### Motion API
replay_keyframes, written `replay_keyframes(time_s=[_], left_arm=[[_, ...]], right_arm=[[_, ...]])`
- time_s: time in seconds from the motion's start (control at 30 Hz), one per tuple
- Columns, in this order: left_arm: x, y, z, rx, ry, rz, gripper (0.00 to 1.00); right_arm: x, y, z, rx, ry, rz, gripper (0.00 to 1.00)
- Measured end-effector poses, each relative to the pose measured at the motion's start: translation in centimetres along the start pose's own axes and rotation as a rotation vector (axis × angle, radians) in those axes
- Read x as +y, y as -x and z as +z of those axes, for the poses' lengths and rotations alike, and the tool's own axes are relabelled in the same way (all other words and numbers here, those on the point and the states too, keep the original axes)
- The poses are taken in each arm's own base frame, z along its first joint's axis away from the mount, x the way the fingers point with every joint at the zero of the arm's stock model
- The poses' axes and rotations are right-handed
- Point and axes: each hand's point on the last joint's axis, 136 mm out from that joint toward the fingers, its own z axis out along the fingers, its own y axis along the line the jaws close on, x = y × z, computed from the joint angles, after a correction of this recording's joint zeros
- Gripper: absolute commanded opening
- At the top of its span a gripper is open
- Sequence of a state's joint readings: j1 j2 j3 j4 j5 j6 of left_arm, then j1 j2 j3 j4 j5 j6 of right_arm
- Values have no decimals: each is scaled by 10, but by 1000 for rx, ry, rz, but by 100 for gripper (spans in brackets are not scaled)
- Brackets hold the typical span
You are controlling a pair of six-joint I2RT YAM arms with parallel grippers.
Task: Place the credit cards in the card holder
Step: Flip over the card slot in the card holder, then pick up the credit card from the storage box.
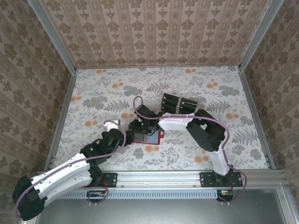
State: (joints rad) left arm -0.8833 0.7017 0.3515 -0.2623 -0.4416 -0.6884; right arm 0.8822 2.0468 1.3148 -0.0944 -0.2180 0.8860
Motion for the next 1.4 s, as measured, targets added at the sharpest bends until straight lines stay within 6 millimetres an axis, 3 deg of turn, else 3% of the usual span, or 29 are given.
replay_keyframes(time_s=[0.17, 0.27, 0.37, 0.57, 0.7, 0.93, 1.1, 1.4], left_arm=[[0, 1, -1, -2, -3, -4, 100], [0, 1, -1, -1, -4, -4, 100], [-3, 6, -2, -19, -17, -24, 100], [4, -3, 5, 26, 14, -11, 100], [5, -5, 9, 55, 28, 1, 100], [1, 10, 11, 68, 24, -5, 100], [3, 10, 16, 100, 27, -1, 100], [-1, 11, 20, 136, 4, 5, 100]], right_arm=[[3, 1, -2, 3, 8, -32, 49], [10, 5, -15, -6, 26, -68, 49], [15, 19, -44, -50, 30, -109, 49], [28, 68, -144, -255, 23, -235, 49], [-4, 94, -189, -348, -106, -302, 49], [-90, 99, -212, -224, -464, -468, 48], [-121, 88, -212, -103, -613, -605, 42], [-183, 64, -188, 140, -800, -720, 32]])
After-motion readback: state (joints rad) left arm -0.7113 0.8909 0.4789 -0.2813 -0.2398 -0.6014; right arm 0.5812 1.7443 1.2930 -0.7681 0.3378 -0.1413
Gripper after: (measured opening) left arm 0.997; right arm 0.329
